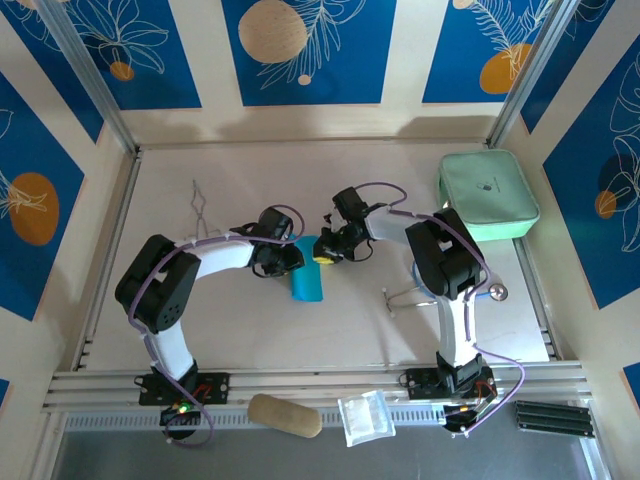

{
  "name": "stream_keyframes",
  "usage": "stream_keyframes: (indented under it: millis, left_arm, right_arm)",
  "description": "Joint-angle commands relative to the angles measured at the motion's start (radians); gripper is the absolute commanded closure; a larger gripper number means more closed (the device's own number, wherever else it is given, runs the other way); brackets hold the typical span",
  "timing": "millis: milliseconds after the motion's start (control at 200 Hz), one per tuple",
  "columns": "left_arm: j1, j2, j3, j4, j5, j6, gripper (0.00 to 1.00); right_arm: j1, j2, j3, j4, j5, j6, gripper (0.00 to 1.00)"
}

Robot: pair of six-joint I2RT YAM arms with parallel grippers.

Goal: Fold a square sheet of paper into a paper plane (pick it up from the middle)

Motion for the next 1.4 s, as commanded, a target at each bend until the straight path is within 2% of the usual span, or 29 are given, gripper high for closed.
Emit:
stream_keyframes:
  millis: [0,240,365,545,735,1035,1396]
  left_arm:
    - [0.009,-0.035,0.004,-0.109,-0.032,-0.006,0.65]
    - [0.008,-0.058,-0.009,-0.186,-0.045,-0.003,0.53]
    - [0.006,-0.028,0.002,-0.186,-0.026,0.003,0.51]
    - [0.001,0.024,0.038,-0.250,-0.059,-0.007,0.53]
    - [-0.001,0.046,0.035,-0.266,-0.097,-0.040,0.58]
    - [-0.001,0.062,0.016,-0.256,-0.113,-0.088,0.61]
    - [-0.001,0.101,0.002,-0.239,-0.078,-0.134,0.61]
  right_arm:
    - [0.006,0.037,0.031,-0.071,0.016,-0.030,0.85]
    - [0.008,0.050,0.038,-0.084,0.029,-0.027,0.85]
    - [0.006,0.046,0.054,-0.075,-0.001,-0.020,0.84]
    - [-0.001,0.002,0.082,-0.050,-0.050,0.009,0.76]
    - [-0.043,-0.104,0.040,-0.019,-0.001,0.040,0.64]
    - [-0.129,-0.174,-0.038,-0.022,0.054,0.039,0.63]
    - [-0.134,-0.153,-0.053,-0.016,0.029,0.050,0.63]
